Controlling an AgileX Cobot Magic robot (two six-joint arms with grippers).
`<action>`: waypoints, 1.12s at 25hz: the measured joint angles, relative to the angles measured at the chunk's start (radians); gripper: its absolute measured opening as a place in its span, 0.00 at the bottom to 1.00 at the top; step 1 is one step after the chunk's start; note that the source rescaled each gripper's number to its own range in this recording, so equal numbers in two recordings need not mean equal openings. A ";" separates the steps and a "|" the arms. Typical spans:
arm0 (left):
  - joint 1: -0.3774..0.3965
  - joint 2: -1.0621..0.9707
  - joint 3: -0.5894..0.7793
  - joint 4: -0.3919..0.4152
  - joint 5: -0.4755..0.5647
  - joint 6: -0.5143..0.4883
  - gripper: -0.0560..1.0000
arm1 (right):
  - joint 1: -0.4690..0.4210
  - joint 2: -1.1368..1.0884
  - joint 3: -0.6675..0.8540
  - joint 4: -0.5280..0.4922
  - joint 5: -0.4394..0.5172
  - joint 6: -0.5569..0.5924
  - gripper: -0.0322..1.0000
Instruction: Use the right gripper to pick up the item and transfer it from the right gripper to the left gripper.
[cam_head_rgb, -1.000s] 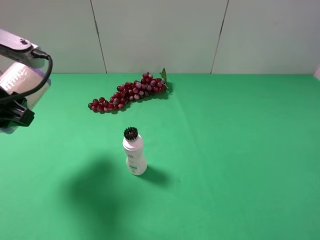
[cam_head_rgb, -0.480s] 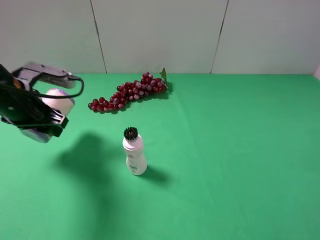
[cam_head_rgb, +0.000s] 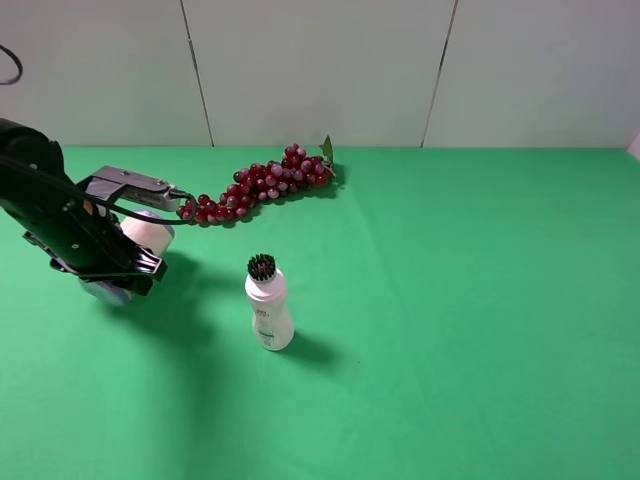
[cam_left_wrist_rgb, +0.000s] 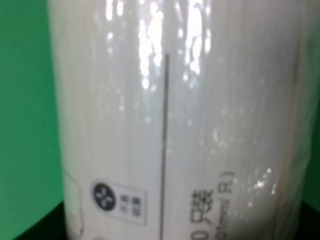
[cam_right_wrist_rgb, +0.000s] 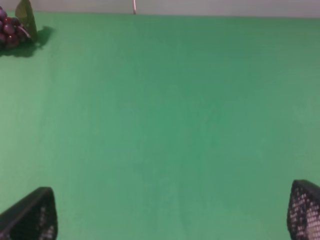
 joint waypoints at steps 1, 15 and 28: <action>0.000 0.005 0.000 0.000 -0.003 0.000 0.05 | 0.000 0.000 0.000 0.000 0.000 0.000 1.00; 0.000 0.005 0.000 0.000 -0.010 -0.006 0.75 | 0.000 0.000 0.000 0.000 0.000 0.000 1.00; 0.000 0.005 -0.001 -0.020 -0.004 -0.007 1.00 | 0.000 0.000 0.000 0.000 0.000 0.000 1.00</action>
